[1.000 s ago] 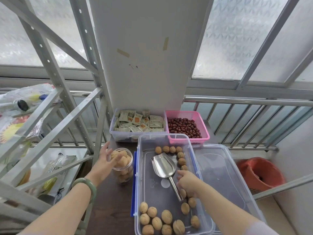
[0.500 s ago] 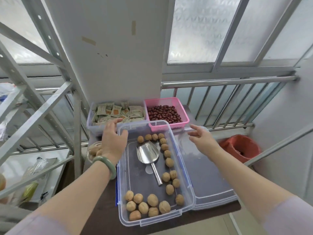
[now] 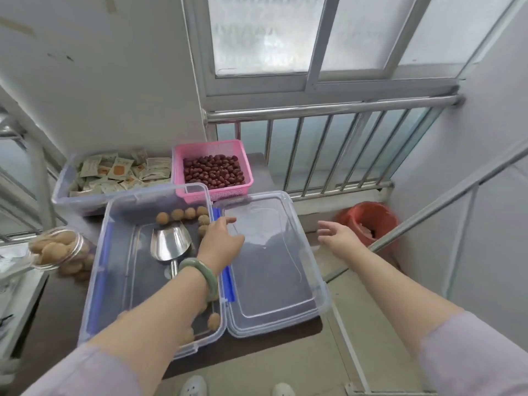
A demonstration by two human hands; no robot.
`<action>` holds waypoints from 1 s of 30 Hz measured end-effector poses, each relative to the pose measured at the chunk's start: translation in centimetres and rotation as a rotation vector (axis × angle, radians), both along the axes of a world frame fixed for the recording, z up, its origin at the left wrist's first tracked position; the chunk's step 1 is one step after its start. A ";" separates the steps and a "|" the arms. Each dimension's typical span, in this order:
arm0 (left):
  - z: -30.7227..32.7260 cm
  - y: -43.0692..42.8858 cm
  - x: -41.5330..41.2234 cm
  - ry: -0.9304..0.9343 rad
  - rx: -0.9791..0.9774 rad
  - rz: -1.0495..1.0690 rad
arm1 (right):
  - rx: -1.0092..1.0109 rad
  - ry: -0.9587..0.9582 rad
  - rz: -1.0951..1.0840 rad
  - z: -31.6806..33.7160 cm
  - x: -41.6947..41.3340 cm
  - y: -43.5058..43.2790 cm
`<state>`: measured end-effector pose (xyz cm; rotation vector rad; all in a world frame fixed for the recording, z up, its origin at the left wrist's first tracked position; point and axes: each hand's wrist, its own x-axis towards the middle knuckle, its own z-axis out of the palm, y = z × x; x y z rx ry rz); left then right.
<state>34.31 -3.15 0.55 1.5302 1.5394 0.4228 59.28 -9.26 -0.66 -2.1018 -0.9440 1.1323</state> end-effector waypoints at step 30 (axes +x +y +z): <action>-8.1 -4.7 8.5 0.157 -0.249 0.343 | -0.107 0.527 -0.193 -10.5 6.5 -2.7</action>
